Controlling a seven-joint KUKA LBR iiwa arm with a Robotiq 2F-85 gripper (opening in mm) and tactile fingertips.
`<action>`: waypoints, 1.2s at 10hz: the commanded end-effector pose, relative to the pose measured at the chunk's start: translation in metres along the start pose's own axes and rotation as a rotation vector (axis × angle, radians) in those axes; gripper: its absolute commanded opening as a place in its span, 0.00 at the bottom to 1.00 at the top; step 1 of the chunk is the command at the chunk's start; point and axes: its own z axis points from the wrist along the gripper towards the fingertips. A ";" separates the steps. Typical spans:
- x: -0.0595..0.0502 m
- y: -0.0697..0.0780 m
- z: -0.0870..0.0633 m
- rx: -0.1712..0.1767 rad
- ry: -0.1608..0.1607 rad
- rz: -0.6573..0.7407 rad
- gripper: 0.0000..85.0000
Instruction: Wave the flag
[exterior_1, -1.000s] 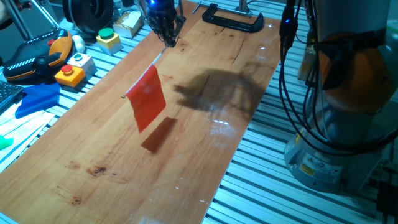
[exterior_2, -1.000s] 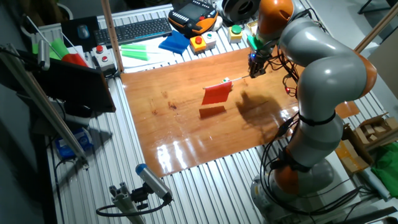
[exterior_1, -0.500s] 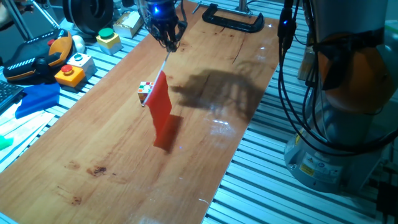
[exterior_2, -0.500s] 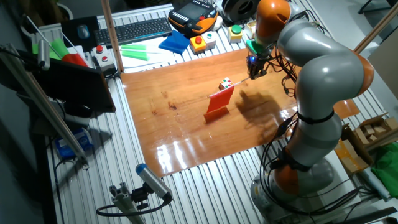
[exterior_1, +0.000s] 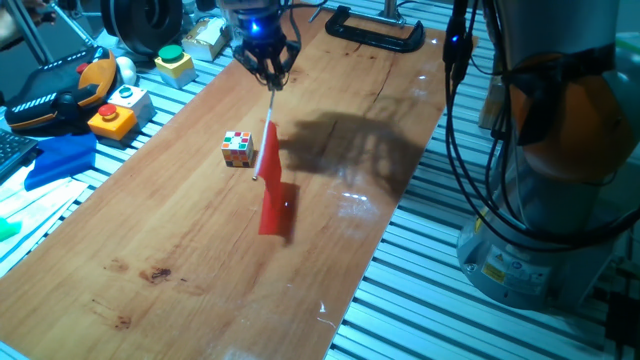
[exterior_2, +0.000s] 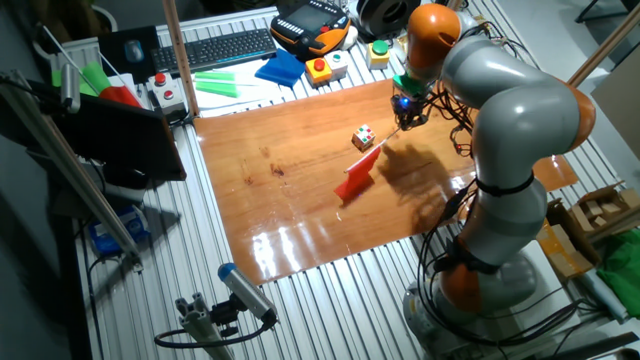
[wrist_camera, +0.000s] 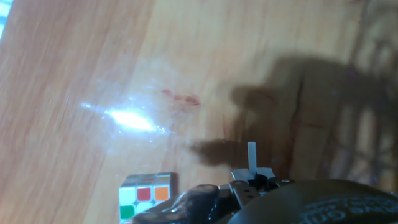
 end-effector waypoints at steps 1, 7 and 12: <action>0.000 0.002 0.003 -0.010 -0.067 -0.918 0.01; -0.002 0.015 0.037 -0.051 -0.057 -0.809 0.01; -0.004 0.022 0.059 -0.069 -0.037 -0.636 0.01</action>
